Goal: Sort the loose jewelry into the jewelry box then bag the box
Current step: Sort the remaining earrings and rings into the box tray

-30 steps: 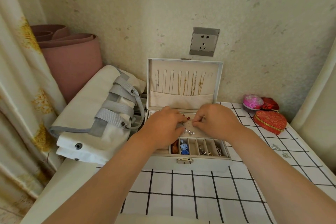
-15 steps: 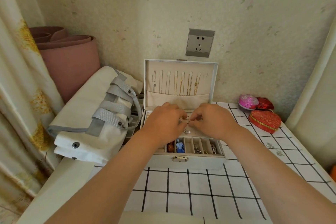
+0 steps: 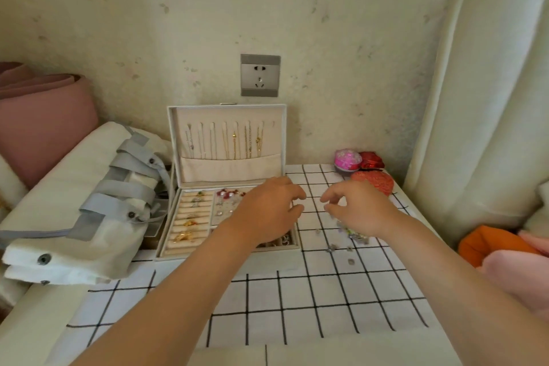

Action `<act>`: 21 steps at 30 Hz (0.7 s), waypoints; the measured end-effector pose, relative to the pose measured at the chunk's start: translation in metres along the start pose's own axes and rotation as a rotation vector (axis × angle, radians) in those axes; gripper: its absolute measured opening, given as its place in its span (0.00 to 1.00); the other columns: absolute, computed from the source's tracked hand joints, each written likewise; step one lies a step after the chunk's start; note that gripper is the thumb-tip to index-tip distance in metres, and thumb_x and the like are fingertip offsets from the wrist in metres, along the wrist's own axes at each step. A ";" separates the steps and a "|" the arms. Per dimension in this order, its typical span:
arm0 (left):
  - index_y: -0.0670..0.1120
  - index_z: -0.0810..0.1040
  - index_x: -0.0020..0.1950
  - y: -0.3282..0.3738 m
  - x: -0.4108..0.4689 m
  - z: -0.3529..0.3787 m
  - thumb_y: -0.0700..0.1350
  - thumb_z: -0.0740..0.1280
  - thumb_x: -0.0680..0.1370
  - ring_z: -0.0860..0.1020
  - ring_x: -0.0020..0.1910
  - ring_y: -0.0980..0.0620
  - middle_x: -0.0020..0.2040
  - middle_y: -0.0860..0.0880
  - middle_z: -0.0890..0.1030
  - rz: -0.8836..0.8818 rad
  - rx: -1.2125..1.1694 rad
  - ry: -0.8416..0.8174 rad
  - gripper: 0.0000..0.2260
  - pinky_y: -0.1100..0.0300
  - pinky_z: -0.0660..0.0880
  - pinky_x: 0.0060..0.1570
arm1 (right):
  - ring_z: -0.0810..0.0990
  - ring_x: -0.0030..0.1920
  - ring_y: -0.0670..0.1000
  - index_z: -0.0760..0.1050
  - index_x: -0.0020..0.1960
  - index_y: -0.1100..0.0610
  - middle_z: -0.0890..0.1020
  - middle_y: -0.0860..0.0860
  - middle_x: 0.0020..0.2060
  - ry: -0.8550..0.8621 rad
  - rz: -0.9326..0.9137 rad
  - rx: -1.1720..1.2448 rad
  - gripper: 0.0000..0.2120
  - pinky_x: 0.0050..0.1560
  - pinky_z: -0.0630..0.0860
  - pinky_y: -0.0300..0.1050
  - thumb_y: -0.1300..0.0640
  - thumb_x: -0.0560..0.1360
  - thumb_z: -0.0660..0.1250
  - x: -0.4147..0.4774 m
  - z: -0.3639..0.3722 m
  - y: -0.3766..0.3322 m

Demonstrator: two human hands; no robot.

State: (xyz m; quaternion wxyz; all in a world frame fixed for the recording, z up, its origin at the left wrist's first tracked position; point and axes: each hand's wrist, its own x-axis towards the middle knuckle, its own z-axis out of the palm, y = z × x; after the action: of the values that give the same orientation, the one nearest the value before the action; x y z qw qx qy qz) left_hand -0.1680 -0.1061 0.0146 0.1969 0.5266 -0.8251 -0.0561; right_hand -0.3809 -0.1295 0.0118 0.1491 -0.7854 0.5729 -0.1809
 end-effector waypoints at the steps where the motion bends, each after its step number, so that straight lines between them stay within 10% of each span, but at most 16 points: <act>1: 0.54 0.77 0.65 0.006 0.003 0.004 0.52 0.63 0.81 0.72 0.60 0.54 0.58 0.54 0.77 0.018 0.006 -0.011 0.13 0.54 0.73 0.59 | 0.80 0.48 0.43 0.82 0.52 0.43 0.82 0.41 0.45 -0.020 0.021 -0.001 0.06 0.53 0.78 0.48 0.50 0.75 0.71 -0.005 -0.002 0.009; 21: 0.55 0.80 0.60 0.052 0.026 0.049 0.43 0.63 0.78 0.79 0.54 0.49 0.56 0.52 0.80 0.032 0.238 -0.381 0.14 0.53 0.78 0.52 | 0.80 0.48 0.46 0.85 0.52 0.42 0.84 0.41 0.48 -0.278 -0.093 -0.140 0.10 0.46 0.74 0.41 0.53 0.73 0.73 -0.026 0.011 0.027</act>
State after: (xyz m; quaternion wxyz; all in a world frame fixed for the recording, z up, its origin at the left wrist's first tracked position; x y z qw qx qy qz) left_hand -0.2407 -0.1120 -0.0073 -0.0253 0.5126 -0.8566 -0.0537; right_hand -0.4060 -0.1127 -0.0126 0.1632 -0.8369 0.5212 -0.0369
